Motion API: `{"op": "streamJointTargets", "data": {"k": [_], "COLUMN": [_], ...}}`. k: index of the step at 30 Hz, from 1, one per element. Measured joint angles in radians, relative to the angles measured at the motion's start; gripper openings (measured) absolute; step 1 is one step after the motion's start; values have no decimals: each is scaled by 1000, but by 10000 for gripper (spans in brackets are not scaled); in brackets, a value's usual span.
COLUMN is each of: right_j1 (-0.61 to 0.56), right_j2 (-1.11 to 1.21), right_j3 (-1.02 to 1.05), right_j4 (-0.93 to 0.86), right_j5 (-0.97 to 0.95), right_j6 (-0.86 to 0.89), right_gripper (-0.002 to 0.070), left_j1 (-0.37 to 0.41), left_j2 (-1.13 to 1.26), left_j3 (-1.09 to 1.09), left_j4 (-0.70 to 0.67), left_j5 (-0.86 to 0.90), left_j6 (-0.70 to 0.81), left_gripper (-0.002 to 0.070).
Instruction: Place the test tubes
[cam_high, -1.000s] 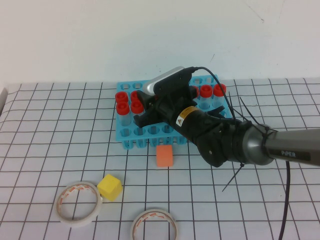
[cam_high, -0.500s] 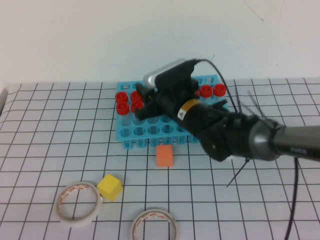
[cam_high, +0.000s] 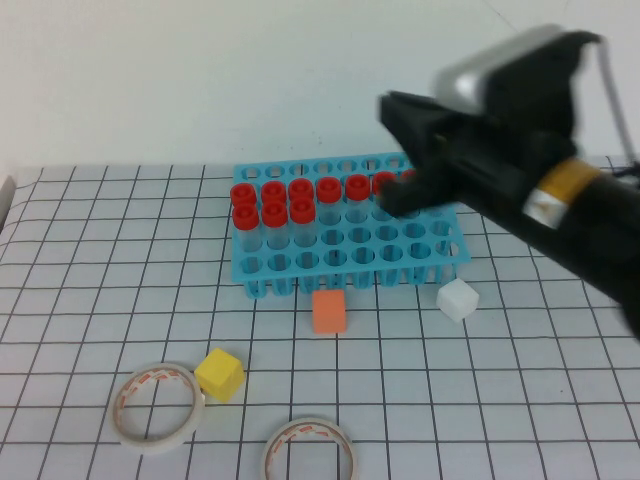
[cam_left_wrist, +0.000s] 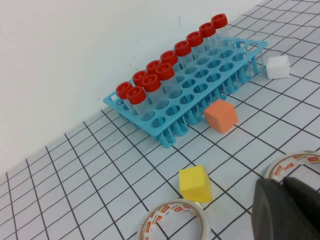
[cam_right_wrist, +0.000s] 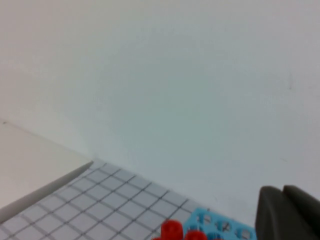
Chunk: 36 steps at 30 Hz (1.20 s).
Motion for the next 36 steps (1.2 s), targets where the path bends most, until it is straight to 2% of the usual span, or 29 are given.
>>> {"op": "streamJointTargets", "data": {"k": [2,3,12,15,18,25,31,33,36], "right_j1": [0,0,0,0,0,0,-9,-41,-147], "right_j2": [-106,-226,-756,-918,-1049,-1173,-1200,-1210,-1230], "right_j3": [81,146,307,375,449,599,737,788,852], "right_j4": [-25,-57,-104,-109,-109,-124,-108,-96,-92], "right_j5": [35,110,690,801,826,853,716,673,641], "right_j6": [5,6,-1,-1,-1,32,34,34,34], "right_gripper": [0,0,-1,-1,-1,-1,-1,-1,-1], "left_j1": [0,0,0,0,0,0,0,0,0], "left_j2": [0,0,0,0,0,0,0,0,0], "left_j3": [0,0,0,0,0,0,0,0,0], "left_j4": [0,0,0,0,0,0,0,0,0], "left_j5": [0,0,0,0,0,0,0,2,4], "left_j6": [0,0,0,0,0,0,-2,-2,-2], "left_gripper": [-1,-1,-1,-1,-1,-1,-1,-1,-1]}}
